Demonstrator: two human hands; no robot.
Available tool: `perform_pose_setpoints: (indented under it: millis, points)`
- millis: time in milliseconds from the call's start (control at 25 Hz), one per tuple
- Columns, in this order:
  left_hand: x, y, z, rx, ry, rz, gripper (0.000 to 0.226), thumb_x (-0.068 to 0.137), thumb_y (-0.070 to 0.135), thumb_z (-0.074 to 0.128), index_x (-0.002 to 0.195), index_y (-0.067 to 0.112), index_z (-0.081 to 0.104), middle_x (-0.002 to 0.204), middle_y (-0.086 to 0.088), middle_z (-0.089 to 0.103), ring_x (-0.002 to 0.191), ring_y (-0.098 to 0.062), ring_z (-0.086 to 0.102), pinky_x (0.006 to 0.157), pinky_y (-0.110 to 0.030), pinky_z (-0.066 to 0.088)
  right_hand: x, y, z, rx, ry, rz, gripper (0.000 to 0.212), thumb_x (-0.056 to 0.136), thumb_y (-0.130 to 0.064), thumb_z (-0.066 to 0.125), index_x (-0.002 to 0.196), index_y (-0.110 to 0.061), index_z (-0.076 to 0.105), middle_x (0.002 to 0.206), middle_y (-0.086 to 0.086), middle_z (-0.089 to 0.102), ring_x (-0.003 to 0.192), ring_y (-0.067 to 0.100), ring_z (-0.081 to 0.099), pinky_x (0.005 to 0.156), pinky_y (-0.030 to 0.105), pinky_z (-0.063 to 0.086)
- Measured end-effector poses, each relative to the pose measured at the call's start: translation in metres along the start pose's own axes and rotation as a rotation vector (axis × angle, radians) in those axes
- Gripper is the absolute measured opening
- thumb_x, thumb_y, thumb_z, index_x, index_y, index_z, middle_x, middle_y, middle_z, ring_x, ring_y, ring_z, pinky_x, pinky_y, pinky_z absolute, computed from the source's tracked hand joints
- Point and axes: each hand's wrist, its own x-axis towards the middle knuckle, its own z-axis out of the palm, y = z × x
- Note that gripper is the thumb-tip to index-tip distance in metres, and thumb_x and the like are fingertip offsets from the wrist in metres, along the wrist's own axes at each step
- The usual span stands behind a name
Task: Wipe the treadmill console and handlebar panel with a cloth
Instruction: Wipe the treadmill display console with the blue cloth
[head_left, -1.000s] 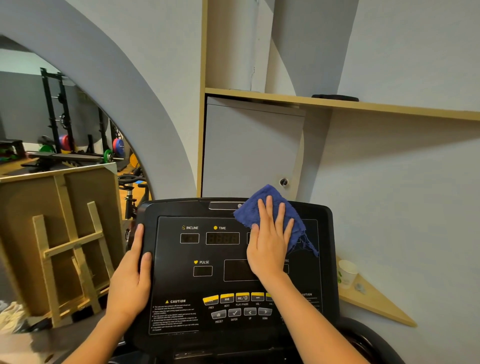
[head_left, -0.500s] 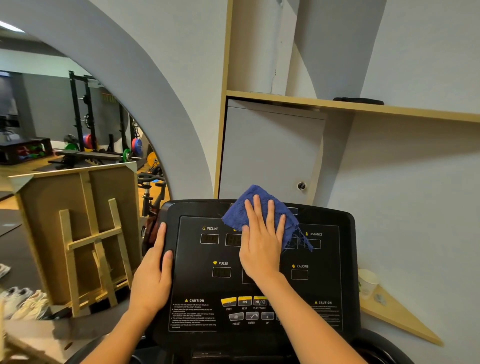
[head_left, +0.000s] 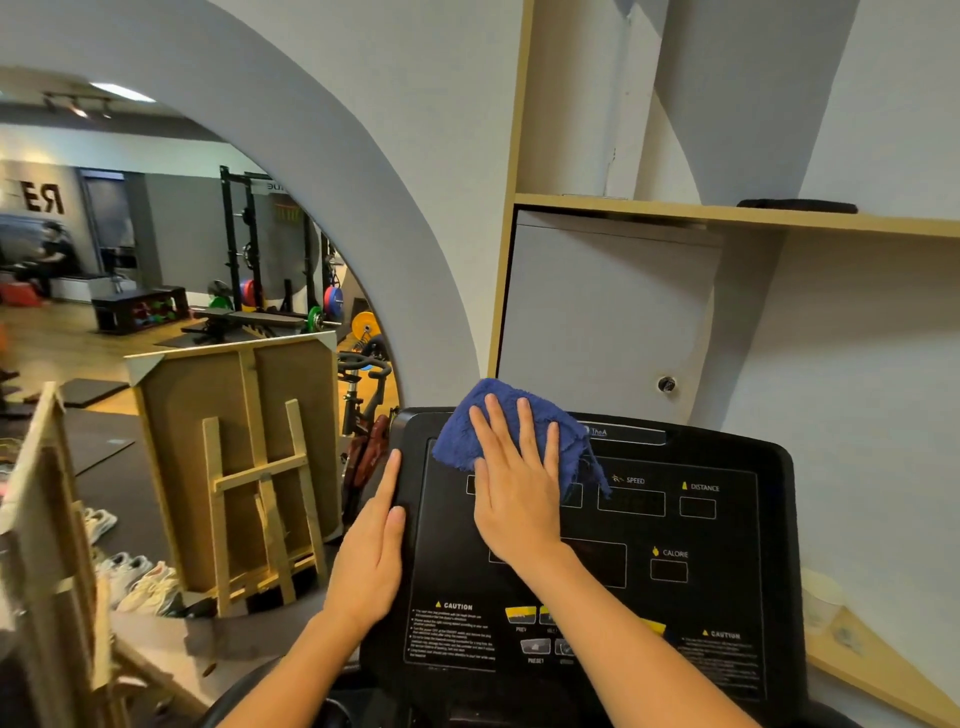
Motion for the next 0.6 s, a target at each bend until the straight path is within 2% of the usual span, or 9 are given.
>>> perform_pose_setpoints:
  millis: [80, 120, 240, 320, 400, 600]
  points:
    - [-0.002, 0.001, -0.009, -0.014, 0.037, 0.028, 0.055, 0.101, 0.052, 0.026, 0.154, 0.045, 0.015, 0.151, 0.010, 0.043, 0.134, -0.006, 0.046, 0.110, -0.042, 0.042, 0.006, -0.011, 0.001, 0.020, -0.023, -0.077, 0.072, 0.097, -0.031, 0.051, 0.158, -0.024, 0.012, 0.166, 0.000, 0.007, 0.151, 0.030, -0.006, 0.119, 0.058, 0.005]
    - [-0.001, 0.004, -0.014, -0.031, 0.081, 0.024, 0.054, 0.102, 0.049, 0.028, 0.154, 0.041, 0.020, 0.147, 0.014, 0.047, 0.130, -0.006, 0.049, 0.107, -0.039, 0.045, 0.008, -0.017, 0.001, 0.022, -0.034, -0.113, 0.074, 0.096, -0.030, 0.053, 0.158, -0.024, 0.012, 0.166, 0.000, 0.007, 0.151, 0.030, -0.006, 0.119, 0.058, 0.004]
    - [0.011, 0.013, -0.034, -0.079, 0.213, -0.011, 0.051, 0.102, 0.043, 0.030, 0.151, 0.032, 0.032, 0.120, 0.026, 0.057, 0.099, -0.008, 0.064, 0.080, -0.027, 0.056, 0.014, -0.034, 0.004, 0.023, -0.073, -0.209, 0.074, 0.095, -0.028, 0.054, 0.157, -0.024, 0.014, 0.165, 0.000, 0.007, 0.151, 0.030, -0.008, 0.119, 0.057, 0.001]
    - [0.023, 0.017, -0.048, -0.071, 0.269, 0.003, 0.051, 0.102, 0.044, 0.029, 0.149, 0.026, 0.037, 0.117, 0.020, 0.059, 0.095, -0.009, 0.065, 0.079, -0.033, 0.055, 0.014, -0.044, 0.006, 0.011, -0.100, -0.260, 0.072, 0.095, -0.029, 0.053, 0.157, -0.024, 0.017, 0.165, -0.001, 0.006, 0.151, 0.030, -0.009, 0.119, 0.057, -0.001]
    - [0.037, 0.021, -0.060, -0.058, 0.283, 0.032, 0.050, 0.102, 0.044, 0.028, 0.146, 0.023, 0.041, 0.119, 0.009, 0.060, 0.099, -0.011, 0.064, 0.081, -0.037, 0.055, 0.009, -0.052, 0.007, 0.006, -0.120, -0.301, 0.069, 0.095, -0.030, 0.053, 0.156, -0.024, 0.020, 0.165, -0.001, 0.007, 0.151, 0.029, -0.009, 0.119, 0.057, -0.002]
    - [0.068, 0.038, -0.063, -0.039, 0.227, 0.056, 0.038, 0.107, 0.030, 0.031, 0.139, 0.020, 0.048, 0.124, 0.001, 0.060, 0.106, -0.012, 0.062, 0.086, -0.030, 0.053, -0.012, -0.060, 0.010, 0.087, -0.178, -0.360, 0.064, 0.095, -0.030, 0.051, 0.154, -0.026, 0.025, 0.165, -0.003, 0.011, 0.152, 0.024, -0.006, 0.120, 0.056, 0.003]
